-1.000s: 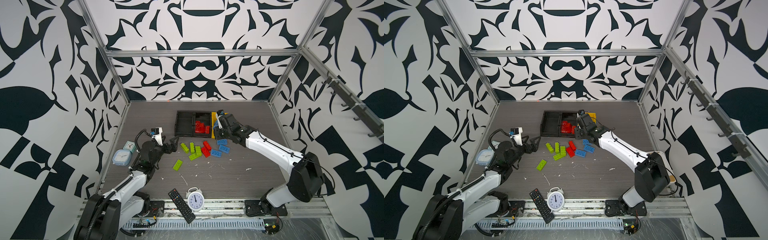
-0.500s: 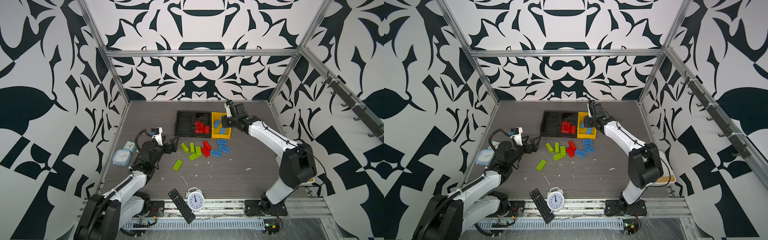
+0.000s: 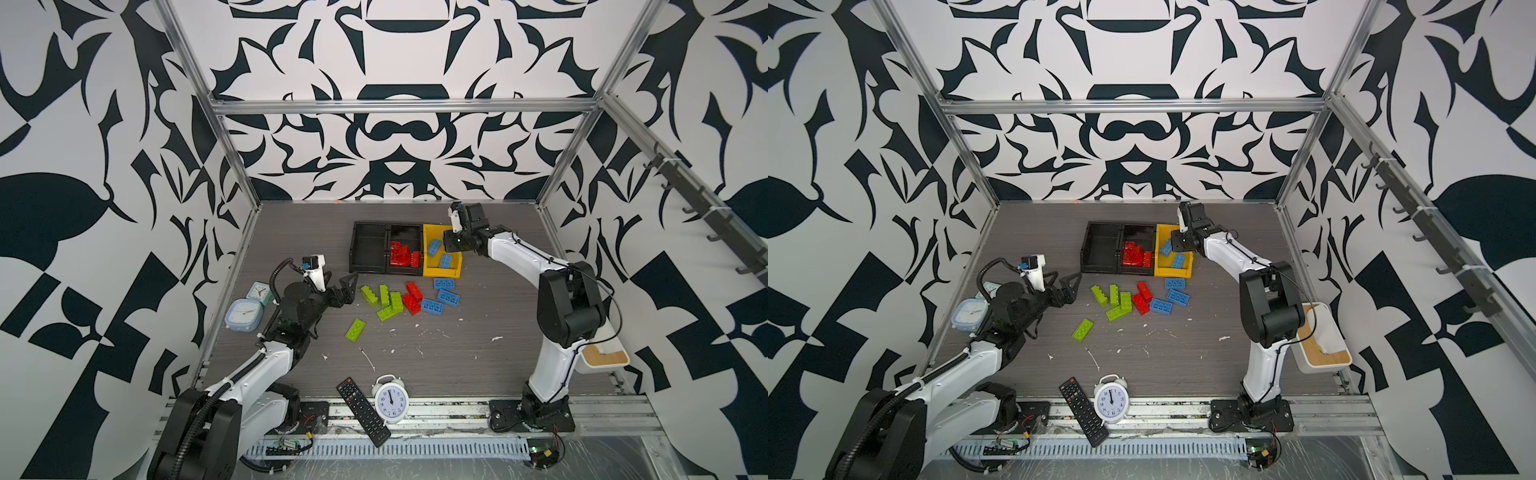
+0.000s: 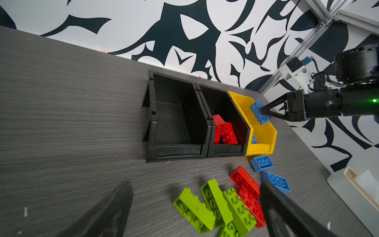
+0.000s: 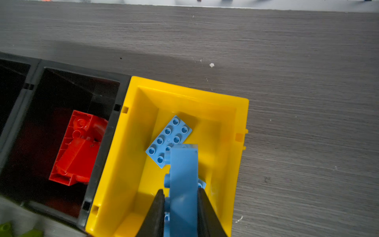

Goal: Sort the legos into containers by color
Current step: 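Carry the blue brick with the right gripper over the yellow bin and release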

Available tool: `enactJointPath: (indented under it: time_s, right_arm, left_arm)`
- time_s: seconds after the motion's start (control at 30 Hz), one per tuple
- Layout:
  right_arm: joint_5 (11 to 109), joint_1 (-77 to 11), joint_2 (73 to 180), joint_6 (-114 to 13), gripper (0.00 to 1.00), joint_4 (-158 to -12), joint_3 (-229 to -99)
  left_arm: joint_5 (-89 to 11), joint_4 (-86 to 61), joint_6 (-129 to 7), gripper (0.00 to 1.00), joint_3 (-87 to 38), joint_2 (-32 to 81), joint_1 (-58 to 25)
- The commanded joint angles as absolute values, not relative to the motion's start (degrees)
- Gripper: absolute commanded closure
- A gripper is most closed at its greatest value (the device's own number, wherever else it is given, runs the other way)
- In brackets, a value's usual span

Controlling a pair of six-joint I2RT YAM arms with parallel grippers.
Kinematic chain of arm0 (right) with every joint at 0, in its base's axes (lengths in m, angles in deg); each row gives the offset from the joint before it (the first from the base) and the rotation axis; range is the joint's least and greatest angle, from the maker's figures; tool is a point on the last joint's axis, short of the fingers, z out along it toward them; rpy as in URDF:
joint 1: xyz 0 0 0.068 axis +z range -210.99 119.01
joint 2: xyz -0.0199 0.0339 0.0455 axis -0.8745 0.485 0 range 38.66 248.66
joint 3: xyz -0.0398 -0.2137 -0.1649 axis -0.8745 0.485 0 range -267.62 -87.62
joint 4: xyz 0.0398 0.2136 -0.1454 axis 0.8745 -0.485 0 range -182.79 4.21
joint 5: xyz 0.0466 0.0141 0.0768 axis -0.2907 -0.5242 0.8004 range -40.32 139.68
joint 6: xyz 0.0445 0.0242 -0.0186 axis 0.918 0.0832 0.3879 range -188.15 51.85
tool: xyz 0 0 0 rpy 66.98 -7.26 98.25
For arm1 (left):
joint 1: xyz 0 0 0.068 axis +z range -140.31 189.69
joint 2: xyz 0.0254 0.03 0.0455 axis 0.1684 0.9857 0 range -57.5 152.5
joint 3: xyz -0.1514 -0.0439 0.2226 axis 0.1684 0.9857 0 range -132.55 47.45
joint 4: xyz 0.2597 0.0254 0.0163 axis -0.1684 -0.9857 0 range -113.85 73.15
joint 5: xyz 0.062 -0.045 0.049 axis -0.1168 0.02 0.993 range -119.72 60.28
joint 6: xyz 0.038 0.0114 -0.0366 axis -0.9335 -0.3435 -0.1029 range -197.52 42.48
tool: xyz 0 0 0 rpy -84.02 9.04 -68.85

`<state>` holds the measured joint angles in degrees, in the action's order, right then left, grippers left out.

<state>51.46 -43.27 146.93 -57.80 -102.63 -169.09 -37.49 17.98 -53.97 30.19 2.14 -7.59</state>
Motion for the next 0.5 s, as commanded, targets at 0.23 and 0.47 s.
enactJointPath:
  time_s: [0.23, 0.47]
  right_arm:
    - [49.0, -43.6, 147.2, -59.0, 0.60, -101.4, -171.9]
    - [50.4, -43.6, 144.0, -59.5, 0.45, -103.7, -170.8]
  left_arm:
    - [-38.0, 18.6, -53.9, 0.01, 30.0, 1.7, -7.7]
    - [-38.1, 18.7, -53.9, 0.01, 30.0, 1.7, -7.7]
